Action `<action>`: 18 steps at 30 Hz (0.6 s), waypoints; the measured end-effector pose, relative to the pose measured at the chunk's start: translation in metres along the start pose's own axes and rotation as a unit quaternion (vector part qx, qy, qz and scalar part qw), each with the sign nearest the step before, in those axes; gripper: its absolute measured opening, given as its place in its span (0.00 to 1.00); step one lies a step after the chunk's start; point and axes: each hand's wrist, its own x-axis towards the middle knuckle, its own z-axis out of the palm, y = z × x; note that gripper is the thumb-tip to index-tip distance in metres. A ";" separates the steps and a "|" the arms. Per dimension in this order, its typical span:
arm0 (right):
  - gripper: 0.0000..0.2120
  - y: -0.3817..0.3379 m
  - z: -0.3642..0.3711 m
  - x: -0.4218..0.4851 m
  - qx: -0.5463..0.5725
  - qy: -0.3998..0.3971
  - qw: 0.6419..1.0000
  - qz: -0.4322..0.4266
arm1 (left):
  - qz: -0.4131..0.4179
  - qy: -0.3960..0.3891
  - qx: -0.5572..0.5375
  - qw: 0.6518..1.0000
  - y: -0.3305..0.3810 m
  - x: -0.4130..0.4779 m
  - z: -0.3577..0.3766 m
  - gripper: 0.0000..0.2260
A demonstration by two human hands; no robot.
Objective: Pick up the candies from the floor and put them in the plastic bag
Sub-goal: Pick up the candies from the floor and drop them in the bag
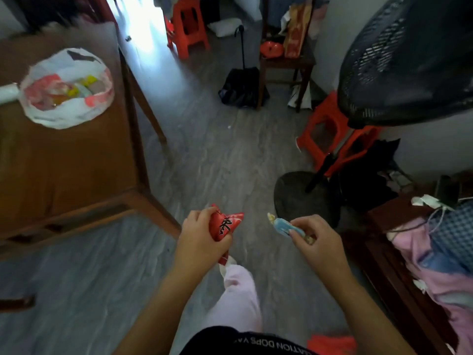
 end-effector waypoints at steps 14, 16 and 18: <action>0.05 -0.069 0.079 0.301 0.066 -0.055 0.996 -0.028 | -0.051 0.063 -0.022 0.996 -0.006 0.257 -0.061 0.28; 0.04 -0.076 0.099 0.341 0.081 -0.065 0.994 -0.026 | -0.074 0.072 -0.027 0.994 -0.008 0.282 -0.064 0.29; 0.05 -0.090 0.120 0.386 0.103 -0.082 0.990 -0.043 | -0.095 0.094 -0.023 0.991 -0.010 0.312 -0.068 0.29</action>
